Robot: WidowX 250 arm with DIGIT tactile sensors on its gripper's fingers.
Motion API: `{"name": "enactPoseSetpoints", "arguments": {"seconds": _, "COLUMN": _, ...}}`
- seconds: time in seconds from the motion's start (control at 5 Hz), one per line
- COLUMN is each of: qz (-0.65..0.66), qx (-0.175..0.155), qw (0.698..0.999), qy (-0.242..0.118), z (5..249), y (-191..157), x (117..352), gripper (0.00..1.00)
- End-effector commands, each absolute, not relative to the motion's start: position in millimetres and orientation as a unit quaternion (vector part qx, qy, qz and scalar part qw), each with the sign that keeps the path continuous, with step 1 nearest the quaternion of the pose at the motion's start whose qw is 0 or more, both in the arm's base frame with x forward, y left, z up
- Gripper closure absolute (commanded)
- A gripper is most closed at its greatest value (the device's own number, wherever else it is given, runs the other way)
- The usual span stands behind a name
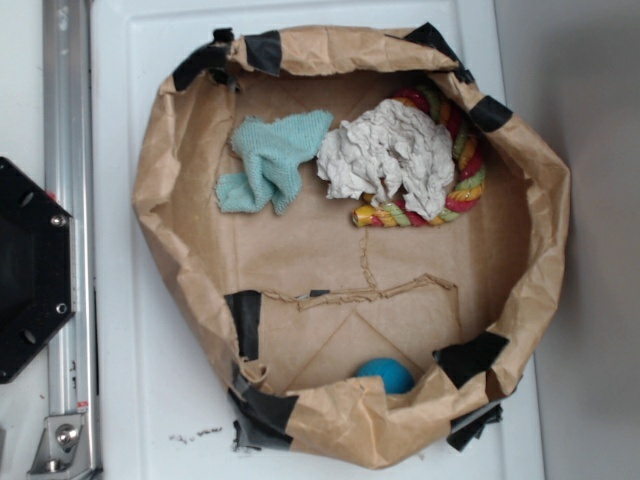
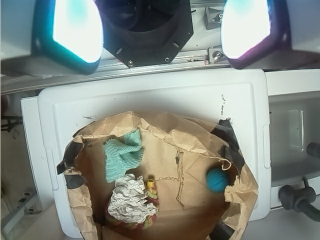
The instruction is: Grab the blue cloth.
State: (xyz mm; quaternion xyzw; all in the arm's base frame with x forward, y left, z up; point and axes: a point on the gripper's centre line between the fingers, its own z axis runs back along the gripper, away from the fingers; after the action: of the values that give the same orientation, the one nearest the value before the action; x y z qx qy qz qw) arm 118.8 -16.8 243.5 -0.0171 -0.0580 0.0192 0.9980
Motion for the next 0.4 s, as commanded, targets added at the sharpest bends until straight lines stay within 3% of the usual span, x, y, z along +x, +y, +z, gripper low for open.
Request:
{"name": "enactPoseSetpoints", "arguments": {"seconds": 0.0, "qz": 0.019, "qx": -0.017, "qw": 0.998, "qy": -0.058, "z": 243.5, "y": -16.8, "x": 118.8, "gripper": 0.0}}
{"name": "enactPoseSetpoints", "arguments": {"seconds": 0.2, "qz": 0.023, "qx": 0.029, "qw": 0.997, "qy": -0.061, "z": 212.6, "y": 5.5, "x": 156.2, "gripper": 0.0}}
